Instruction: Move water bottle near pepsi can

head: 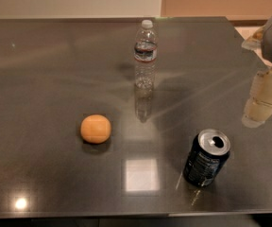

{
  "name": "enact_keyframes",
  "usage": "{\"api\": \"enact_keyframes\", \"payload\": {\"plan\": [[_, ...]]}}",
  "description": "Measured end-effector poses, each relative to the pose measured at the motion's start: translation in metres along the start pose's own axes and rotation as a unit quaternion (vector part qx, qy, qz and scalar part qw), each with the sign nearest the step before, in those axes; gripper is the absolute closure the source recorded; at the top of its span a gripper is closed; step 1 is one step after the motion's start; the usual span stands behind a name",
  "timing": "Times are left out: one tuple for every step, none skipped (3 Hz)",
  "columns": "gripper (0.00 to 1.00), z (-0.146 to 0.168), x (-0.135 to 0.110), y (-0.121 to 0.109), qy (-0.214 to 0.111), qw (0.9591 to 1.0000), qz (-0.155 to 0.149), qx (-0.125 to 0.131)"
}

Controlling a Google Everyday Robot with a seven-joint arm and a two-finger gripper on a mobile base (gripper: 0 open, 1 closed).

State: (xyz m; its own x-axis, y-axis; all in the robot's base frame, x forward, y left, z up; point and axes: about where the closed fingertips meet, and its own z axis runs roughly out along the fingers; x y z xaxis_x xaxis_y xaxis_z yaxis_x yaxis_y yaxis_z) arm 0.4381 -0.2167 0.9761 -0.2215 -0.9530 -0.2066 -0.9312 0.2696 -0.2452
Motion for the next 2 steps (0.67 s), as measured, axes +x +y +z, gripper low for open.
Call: {"api": "enact_keyframes", "payload": {"plan": [[0.00,-0.0005,-0.0013,-0.0012,-0.001,1.0000,-0.001,0.004],[0.00,0.0050,-0.0080,-0.0109,-0.022,0.9998,0.000,-0.001]]}}
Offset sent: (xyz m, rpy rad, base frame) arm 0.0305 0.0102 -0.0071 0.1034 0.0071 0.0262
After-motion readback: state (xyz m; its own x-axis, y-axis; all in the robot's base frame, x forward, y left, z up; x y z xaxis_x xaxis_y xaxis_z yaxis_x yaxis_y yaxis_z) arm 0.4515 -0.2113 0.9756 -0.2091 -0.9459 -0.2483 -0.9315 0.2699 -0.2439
